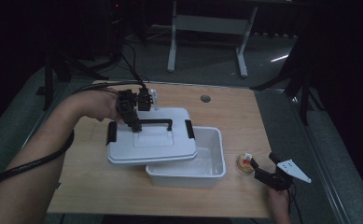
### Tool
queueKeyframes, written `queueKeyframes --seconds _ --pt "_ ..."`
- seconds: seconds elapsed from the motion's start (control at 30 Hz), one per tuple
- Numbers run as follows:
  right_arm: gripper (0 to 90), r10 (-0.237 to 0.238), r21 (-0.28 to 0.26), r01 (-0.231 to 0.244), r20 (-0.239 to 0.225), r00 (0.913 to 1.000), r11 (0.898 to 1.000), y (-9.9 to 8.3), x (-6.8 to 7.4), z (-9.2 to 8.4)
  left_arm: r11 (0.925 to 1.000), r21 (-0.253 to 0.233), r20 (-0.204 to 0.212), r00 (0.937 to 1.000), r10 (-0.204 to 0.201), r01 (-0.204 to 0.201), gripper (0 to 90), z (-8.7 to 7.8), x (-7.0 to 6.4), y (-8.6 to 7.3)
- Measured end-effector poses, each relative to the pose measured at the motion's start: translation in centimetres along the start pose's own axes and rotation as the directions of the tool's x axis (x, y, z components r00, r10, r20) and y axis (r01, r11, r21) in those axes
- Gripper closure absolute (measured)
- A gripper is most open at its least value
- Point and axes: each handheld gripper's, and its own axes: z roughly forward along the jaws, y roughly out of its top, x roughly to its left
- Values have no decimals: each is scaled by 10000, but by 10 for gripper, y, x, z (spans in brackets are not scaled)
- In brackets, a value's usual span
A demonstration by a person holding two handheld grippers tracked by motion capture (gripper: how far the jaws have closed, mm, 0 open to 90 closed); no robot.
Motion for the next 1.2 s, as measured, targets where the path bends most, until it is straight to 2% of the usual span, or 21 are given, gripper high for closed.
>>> queueKeyframes --seconds 0.2,0.37,0.57,0.63,0.83,1.03,1.1,1.13,1.2 --pt "136 -36 16 36 35 10000 10000 0 0 0 9978 -139 -42 9979 -647 646 834 -4 2 -34" --pt "136 -63 51 62 70 10000 10000 0 1 0 9915 -203 -107 9917 -1284 1282 834 -8 3 -66" --pt "136 -88 83 87 87 9999 9999 0 1 0 9759 -272 -161 9761 -2168 2163 834 -10 3 -107" --pt "136 -117 113 116 95 9999 9999 0 2 1 9735 -268 -94 9738 -2273 2270 834 -6 3 -119" --pt "136 -207 126 206 127 9997 9997 0 2 1 9567 -157 -29 9568 -2906 2905 834 5 3 -151" --pt "136 -235 148 233 159 9996 9996 0 3 2 9416 -360 198 9423 -3343 3348 834 26 8 -171" --pt "136 -248 175 245 173 9995 9995 1 3 2 9366 -403 183 9375 -3476 3480 834 34 11 -175" --pt "136 -248 175 245 173 9995 9995 1 3 2 9366 -403 183 9375 -3476 3480 834 34 11 -175" --pt "136 -259 181 256 178 9995 9995 1 3 2 9310 -442 309 9320 -3612 3623 834 46 16 -177"
